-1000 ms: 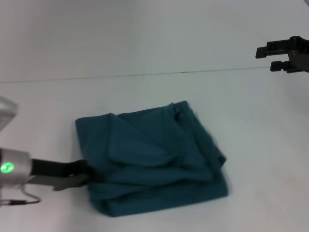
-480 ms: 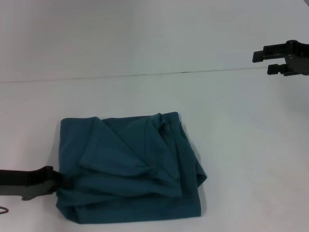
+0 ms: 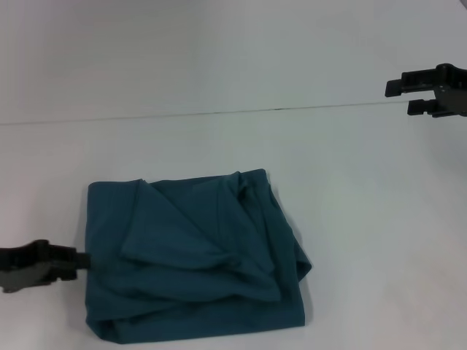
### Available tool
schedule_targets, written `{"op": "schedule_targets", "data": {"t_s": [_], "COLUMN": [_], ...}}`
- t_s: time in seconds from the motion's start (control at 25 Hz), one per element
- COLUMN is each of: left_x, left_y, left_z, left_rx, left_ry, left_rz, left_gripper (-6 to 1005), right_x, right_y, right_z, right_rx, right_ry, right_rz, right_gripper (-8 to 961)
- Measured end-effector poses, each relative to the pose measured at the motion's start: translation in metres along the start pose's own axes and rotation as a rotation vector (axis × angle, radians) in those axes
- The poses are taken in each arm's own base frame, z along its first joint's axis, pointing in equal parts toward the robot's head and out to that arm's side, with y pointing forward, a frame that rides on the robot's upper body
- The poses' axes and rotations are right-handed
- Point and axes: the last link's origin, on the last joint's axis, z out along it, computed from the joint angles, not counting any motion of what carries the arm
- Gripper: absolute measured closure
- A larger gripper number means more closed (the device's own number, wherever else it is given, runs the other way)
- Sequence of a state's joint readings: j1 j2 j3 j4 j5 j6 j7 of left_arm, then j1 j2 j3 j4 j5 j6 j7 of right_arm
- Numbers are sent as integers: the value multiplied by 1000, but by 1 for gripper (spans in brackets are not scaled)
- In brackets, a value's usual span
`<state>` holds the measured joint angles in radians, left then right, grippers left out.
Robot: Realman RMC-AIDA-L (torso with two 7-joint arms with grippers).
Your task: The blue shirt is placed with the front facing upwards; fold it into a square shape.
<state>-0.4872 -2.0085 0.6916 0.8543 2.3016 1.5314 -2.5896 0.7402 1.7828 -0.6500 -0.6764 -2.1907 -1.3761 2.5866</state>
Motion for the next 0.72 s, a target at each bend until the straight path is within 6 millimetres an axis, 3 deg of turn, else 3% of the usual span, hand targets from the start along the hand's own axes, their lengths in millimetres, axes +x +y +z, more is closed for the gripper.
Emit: {"op": "schedule_targets", "data": {"t_s": [0.04,0.24,0.52,0.72], "left_x": [0,-4,-18,-23], "left_y": [-3,-2,14,13], "left_z": [-6,-14,-2,1], "left_rx": [-8,-84,-255,-278], "left_ry": [22,64,78,88], "left_rz": [-20,-64,-103,-115], "left_gripper": [646,551,417,214], "right_x": [0,0,5,21], "right_y": [0,0,6,24], "right_z": [0,0,5,14], "right_rx": [1,-2,-5,-61], "right_ry": [0,1,55,200], "right_rz": [0,1,-50,-179], "right_gripper": [188,188,189,188]}}
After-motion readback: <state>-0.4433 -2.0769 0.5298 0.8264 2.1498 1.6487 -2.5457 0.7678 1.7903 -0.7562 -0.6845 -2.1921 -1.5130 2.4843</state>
